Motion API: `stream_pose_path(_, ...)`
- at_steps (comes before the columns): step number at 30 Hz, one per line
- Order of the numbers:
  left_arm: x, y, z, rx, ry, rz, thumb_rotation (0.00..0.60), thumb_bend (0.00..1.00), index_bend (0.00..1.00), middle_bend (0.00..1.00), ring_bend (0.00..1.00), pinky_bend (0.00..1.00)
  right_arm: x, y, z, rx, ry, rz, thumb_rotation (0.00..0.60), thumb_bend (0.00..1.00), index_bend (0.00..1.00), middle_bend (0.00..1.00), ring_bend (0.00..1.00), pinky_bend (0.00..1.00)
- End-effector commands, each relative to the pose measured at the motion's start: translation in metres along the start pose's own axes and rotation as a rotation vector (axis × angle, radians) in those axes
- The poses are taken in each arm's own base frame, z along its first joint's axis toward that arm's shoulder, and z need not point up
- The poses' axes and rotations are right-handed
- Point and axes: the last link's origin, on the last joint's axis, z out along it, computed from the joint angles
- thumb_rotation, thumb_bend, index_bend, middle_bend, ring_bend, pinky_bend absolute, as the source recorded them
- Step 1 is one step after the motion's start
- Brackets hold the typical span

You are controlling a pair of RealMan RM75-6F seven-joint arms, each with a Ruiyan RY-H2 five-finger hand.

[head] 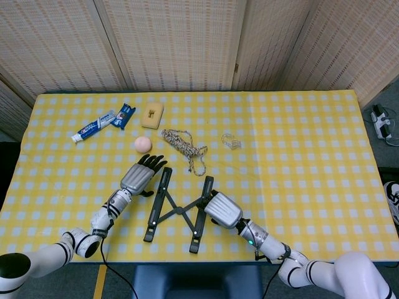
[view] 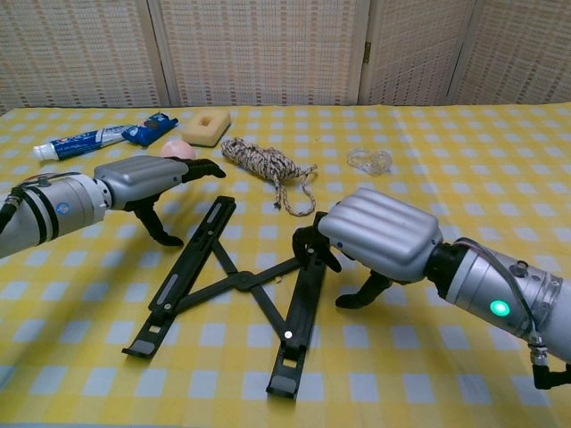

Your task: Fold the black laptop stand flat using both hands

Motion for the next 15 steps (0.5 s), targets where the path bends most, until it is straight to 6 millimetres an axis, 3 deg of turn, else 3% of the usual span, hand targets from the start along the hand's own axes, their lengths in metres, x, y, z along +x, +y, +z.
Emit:
stream_pose_path(1,0.0000,-0.0007,-0.0004,0.005,0.000,-0.009,0.600,0.23,0.01,0.00,0.00,0.00,-0.0009,-0.0022,0.0041,0.006,0.016,-0.001,0.600,0.18,0.45,0.64,0.63,0.49)
stream_pose_path(15,-0.0027,0.0004,-0.0019,0.017,-0.020,-0.066,0.600,0.23,0.01,0.00,0.00,0.00,-0.0073,-0.0068,0.0120,0.036,0.032,-0.052,0.600,0.18,0.46,0.64,0.63,0.50)
